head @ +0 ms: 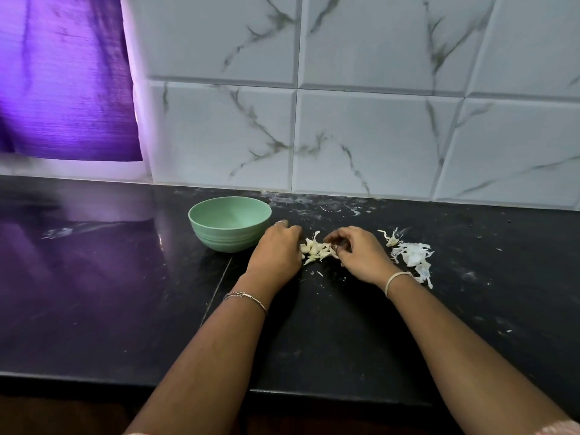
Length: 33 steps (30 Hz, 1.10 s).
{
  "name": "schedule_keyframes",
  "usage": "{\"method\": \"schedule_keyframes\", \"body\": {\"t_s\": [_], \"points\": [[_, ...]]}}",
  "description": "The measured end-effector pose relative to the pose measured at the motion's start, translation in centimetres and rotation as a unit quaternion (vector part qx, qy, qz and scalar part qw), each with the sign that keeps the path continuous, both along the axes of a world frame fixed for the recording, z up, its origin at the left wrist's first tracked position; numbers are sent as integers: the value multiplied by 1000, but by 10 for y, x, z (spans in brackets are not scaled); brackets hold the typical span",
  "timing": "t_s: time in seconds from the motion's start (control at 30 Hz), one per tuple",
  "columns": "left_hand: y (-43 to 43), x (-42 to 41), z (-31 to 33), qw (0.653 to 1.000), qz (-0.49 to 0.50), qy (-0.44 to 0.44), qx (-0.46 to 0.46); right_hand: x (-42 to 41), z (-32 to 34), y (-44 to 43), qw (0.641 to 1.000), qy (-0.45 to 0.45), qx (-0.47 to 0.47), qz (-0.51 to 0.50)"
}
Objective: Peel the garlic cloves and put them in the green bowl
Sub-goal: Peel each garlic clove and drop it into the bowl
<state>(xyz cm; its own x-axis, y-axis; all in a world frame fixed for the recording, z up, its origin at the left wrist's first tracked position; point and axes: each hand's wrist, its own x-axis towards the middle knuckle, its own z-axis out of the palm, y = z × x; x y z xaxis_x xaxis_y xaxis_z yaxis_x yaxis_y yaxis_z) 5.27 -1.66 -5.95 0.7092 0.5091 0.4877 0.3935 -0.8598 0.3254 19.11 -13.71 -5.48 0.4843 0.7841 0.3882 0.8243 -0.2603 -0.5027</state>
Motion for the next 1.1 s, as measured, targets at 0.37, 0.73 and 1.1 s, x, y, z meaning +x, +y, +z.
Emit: {"method": "schedule_keyframes", "body": {"t_s": [0.37,0.73,1.1], "points": [[-7,18,0,1000,-3,16,-1,3,1,4,995,54,79,-6],[-9,20,13,895,-102,-190,-390,-6,11,1,924,334,160,99],[-15,11,15,778,-184,-267,-538,-13,10,-2,911,353,195,85]]}}
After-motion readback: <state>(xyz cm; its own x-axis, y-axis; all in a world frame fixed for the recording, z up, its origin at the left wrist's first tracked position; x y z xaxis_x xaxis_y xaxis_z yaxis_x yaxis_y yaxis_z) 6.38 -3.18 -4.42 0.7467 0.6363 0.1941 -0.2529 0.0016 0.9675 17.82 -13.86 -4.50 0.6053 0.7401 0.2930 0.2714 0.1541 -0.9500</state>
